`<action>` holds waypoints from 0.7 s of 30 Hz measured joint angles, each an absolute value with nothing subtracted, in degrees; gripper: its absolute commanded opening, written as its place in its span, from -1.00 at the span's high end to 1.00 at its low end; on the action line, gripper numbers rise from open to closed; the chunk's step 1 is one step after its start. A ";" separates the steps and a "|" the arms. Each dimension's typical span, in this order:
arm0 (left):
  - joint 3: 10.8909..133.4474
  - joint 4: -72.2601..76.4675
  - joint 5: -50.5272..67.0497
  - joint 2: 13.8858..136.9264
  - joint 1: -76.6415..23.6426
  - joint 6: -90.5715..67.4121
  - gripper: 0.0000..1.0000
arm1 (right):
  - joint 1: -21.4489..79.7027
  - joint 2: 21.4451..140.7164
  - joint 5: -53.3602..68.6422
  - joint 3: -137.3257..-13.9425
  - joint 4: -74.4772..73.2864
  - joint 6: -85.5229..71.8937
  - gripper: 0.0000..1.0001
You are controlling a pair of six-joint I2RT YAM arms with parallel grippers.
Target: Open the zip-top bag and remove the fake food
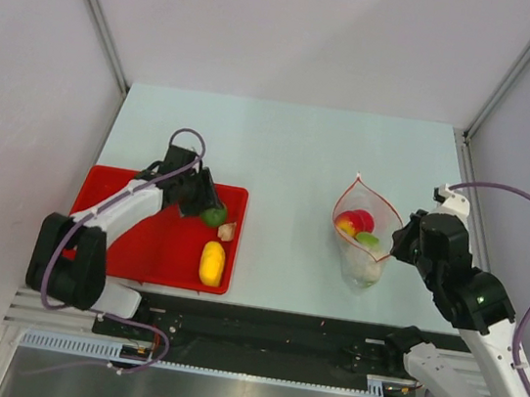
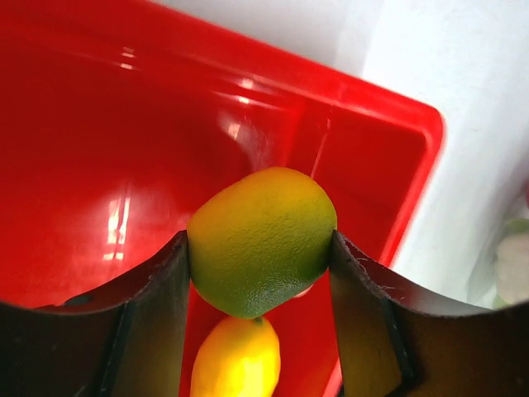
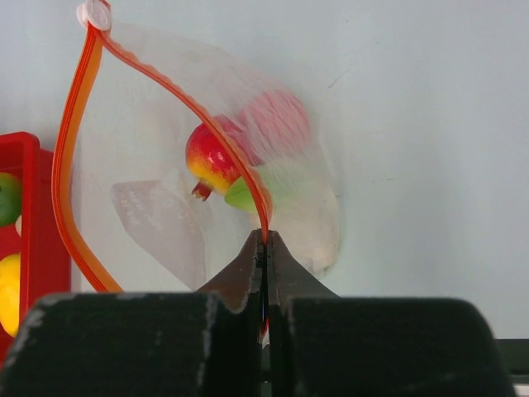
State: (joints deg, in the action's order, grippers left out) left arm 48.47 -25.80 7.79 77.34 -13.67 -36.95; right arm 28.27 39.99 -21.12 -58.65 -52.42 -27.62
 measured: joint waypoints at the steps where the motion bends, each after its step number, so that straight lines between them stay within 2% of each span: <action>1: 48.66 -25.06 8.08 78.94 -13.67 -36.86 -0.03 | 28.27 40.12 -21.02 -58.65 -52.42 -27.68 1.00; 2: 49.01 -24.69 8.19 80.82 -13.67 -36.75 -0.27 | 28.27 40.32 -20.86 -58.65 -52.42 -27.86 1.00; 6: 50.30 -24.86 6.50 83.15 -13.63 -35.64 -0.38 | 28.25 40.86 -20.43 -58.65 -52.38 -28.03 1.00; 7: 50.63 -25.06 5.85 82.74 -13.63 -35.38 -0.60 | 28.25 41.01 -20.27 -58.70 -52.38 -28.01 1.00; 8: 51.13 -25.50 4.86 82.24 -13.63 -34.85 -0.72 | 28.25 41.21 -20.21 -58.76 -52.36 -27.94 1.00; 12: 53.30 -28.36 0.91 77.17 -14.06 -33.43 -0.75 | 28.25 42.13 -19.16 -58.87 -51.55 -27.07 1.00; 13: 53.63 -29.02 0.30 75.79 -14.22 -33.45 -0.98 | 28.25 42.13 -18.76 -58.89 -51.35 -26.89 1.00; 15: 54.24 -30.37 -1.41 72.40 -15.03 -33.61 -0.99 | 28.25 42.39 -17.98 -58.92 -51.03 -26.79 1.00; 19: 55.64 -32.73 -2.74 68.27 -17.52 -34.28 -0.59 | 28.25 42.50 -16.56 -58.96 -50.89 -26.28 1.00; 21: 56.23 -32.69 -2.00 67.44 -18.70 -34.37 -0.54 | 28.25 42.50 -16.05 -58.96 -50.85 -25.93 1.00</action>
